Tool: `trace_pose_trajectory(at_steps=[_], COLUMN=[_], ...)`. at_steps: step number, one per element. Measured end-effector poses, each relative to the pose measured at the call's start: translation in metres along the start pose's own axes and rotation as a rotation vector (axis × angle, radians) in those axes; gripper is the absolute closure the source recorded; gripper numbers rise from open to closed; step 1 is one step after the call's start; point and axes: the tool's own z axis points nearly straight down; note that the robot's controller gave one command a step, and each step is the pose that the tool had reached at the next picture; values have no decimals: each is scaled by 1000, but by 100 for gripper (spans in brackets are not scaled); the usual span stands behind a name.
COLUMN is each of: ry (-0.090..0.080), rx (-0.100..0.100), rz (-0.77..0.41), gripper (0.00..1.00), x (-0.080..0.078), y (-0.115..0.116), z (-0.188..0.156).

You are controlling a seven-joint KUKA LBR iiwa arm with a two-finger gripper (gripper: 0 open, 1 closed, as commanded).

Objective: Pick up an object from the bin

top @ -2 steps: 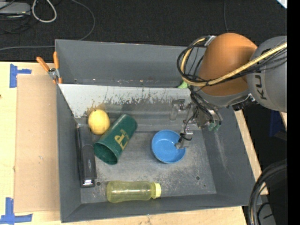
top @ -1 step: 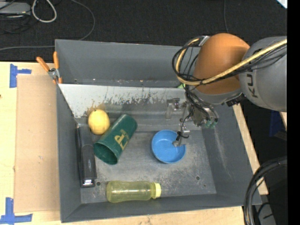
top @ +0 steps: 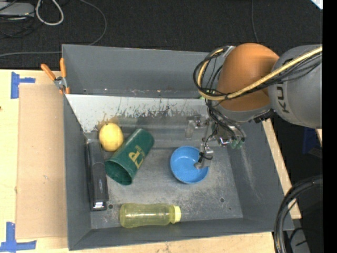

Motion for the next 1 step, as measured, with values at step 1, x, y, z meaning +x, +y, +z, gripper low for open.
trace_pose_trajectory(at_steps=[1], ry=[-5], rx=[1], rz=[-34], gripper=[0], x=[-3], y=[0], z=[7])
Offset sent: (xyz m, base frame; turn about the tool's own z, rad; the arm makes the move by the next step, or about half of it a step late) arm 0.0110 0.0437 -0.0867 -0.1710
